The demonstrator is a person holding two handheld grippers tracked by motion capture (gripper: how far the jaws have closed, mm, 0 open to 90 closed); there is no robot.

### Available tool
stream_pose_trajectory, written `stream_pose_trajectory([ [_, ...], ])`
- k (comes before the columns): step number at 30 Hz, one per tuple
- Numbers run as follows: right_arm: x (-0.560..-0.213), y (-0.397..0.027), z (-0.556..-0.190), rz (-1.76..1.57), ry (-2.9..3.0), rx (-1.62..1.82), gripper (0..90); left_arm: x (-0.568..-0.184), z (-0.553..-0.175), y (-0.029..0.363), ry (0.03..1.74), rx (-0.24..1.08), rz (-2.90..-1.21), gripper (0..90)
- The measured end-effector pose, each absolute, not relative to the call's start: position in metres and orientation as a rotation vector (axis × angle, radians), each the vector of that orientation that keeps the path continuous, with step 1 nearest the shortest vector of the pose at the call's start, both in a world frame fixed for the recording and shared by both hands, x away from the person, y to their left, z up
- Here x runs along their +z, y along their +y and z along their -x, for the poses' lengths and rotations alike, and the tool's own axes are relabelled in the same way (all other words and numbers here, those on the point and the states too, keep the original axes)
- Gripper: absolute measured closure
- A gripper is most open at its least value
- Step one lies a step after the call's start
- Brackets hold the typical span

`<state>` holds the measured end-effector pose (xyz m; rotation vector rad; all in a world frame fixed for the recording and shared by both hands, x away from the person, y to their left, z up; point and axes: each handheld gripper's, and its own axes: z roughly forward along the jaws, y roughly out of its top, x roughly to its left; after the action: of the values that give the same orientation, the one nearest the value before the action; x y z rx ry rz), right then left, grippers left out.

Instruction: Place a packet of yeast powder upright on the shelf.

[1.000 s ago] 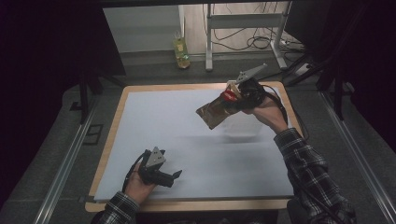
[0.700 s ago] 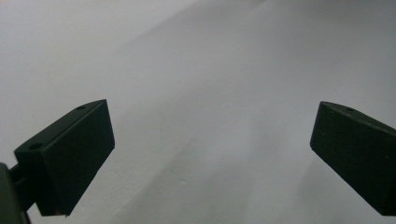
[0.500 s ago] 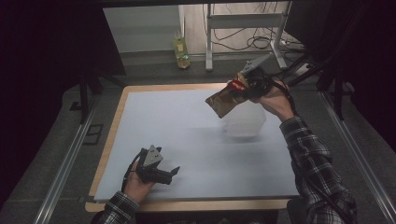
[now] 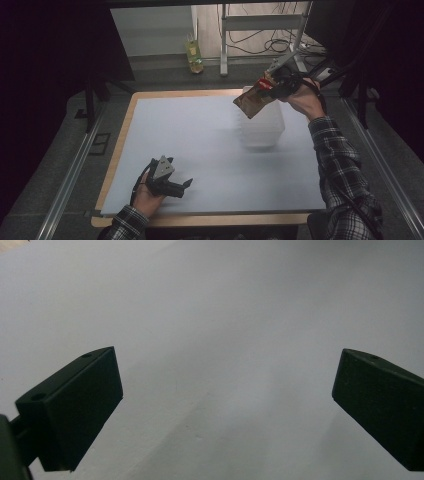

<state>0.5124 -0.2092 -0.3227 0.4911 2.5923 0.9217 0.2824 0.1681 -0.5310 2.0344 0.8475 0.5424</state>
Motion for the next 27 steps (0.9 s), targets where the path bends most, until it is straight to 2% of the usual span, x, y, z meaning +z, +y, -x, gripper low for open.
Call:
stream_pose_trajectory([
  [12, -0.322, -0.228, -0.530, -0.419, 2.599, 0.821, 70.7, -0.531, -0.282, 0.168, 0.839, 0.534, -2.041, 0.0],
  [27, -0.339, -0.237, -0.542, -0.300, 2.671, 0.758, 70.9, -0.532, -0.283, 0.168, 0.840, 0.534, -2.039, 0.0],
])
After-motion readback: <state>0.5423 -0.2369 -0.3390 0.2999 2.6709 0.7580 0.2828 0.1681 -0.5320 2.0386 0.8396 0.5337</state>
